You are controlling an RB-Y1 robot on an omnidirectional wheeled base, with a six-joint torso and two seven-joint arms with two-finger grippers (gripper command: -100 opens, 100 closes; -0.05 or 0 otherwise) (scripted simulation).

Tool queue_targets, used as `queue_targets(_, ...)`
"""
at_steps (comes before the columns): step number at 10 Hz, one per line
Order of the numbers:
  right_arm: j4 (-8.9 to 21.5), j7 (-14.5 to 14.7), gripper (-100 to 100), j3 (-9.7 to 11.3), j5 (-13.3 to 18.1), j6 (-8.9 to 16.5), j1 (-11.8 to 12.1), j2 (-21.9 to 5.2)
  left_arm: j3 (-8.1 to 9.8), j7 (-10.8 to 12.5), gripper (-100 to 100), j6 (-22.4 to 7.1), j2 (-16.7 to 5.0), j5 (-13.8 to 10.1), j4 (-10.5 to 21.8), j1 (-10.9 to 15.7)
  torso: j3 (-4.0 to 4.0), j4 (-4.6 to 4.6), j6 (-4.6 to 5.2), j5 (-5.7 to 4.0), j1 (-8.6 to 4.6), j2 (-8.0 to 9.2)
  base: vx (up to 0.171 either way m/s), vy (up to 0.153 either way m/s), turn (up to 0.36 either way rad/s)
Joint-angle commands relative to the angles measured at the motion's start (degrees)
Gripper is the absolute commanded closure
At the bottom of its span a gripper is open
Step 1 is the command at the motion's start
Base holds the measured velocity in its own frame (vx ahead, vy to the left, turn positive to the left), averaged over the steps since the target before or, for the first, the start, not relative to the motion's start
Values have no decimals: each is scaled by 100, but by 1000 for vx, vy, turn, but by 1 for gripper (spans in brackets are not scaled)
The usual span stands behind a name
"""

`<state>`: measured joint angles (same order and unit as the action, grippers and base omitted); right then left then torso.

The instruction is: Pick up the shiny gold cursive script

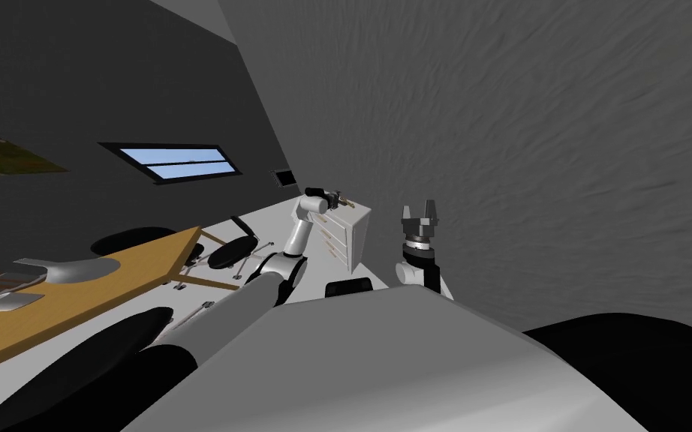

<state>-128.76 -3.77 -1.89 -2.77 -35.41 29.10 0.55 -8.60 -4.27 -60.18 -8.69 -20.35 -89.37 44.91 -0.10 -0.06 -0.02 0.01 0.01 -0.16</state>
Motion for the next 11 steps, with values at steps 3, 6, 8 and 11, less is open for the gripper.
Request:
queue_targets(3,0,0,0,0,0,0,0,0,-103,-51,-100,-581,37,-181,415,488,-2,-1,0,0,1,-3,47,11,-35)
queue_targets(6,0,0,0,0,0,0,0,0,-149,-72,-100,-939,52,-259,602,703,-1,0,1,-1,-1,-2,38,8,-26)
queue_targets(8,0,0,0,0,0,0,0,0,-232,-110,-100,-1314,71,-401,942,1086,-1,0,1,0,1,-3,54,16,-63)
queue_targets(11,0,0,0,0,0,0,0,0,-302,-141,-100,-1774,75,-519,1229,1398,-3,-1,0,0,0,-5,49,11,-30)
